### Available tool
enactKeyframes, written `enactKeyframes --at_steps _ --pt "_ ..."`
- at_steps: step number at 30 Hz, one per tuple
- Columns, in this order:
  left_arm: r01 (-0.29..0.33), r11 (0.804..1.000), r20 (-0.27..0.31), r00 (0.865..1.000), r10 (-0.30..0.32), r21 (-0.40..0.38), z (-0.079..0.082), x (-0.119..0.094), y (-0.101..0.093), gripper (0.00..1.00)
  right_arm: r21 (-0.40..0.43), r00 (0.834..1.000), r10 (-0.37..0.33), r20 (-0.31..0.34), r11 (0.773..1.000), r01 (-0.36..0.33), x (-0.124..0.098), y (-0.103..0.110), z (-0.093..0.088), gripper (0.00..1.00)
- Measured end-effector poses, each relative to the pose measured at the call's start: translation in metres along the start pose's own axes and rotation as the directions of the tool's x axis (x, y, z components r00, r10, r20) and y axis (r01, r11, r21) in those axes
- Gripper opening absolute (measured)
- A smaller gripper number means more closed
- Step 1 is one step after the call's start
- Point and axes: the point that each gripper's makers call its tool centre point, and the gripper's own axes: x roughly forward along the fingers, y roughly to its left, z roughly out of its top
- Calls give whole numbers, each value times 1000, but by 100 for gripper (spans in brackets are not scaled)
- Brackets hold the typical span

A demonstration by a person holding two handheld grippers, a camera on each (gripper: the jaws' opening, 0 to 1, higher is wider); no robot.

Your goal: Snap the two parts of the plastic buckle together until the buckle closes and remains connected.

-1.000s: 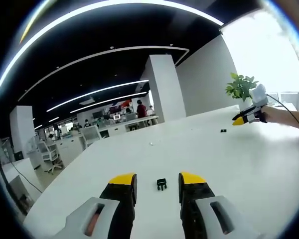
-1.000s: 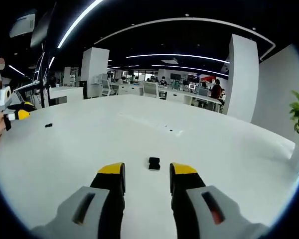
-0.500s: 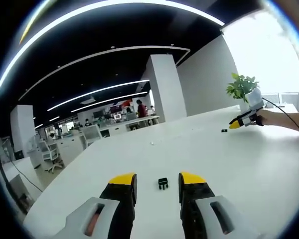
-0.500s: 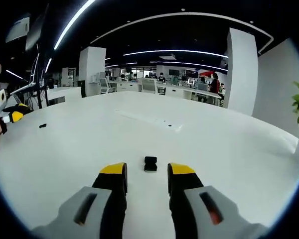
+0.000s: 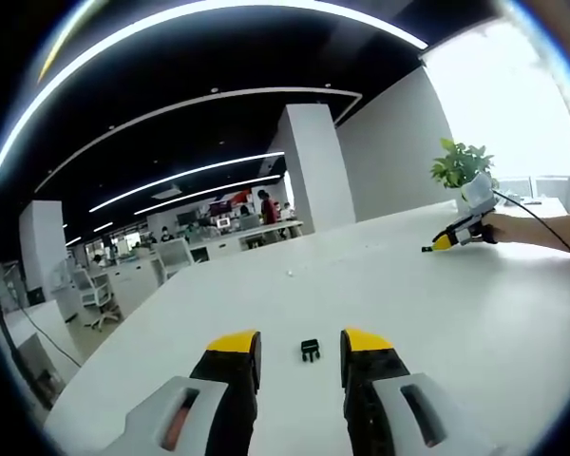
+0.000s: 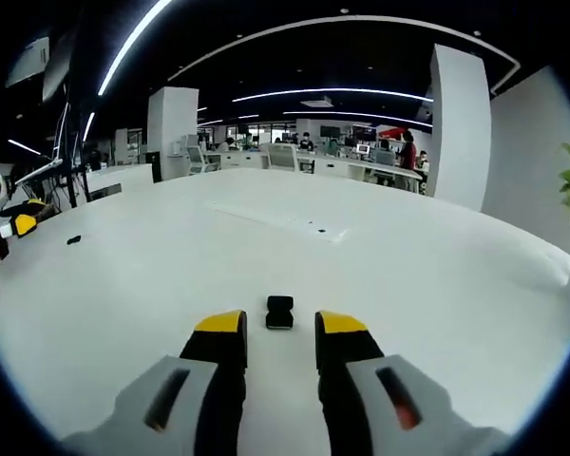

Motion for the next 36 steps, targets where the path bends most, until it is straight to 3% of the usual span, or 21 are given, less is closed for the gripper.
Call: enactKeyframes --at_steps 36 --pt "3 1000 -5 1000 -3 10 1 4 -1 33 23 1000 23 -11 999 -23 21 -1 0 16"
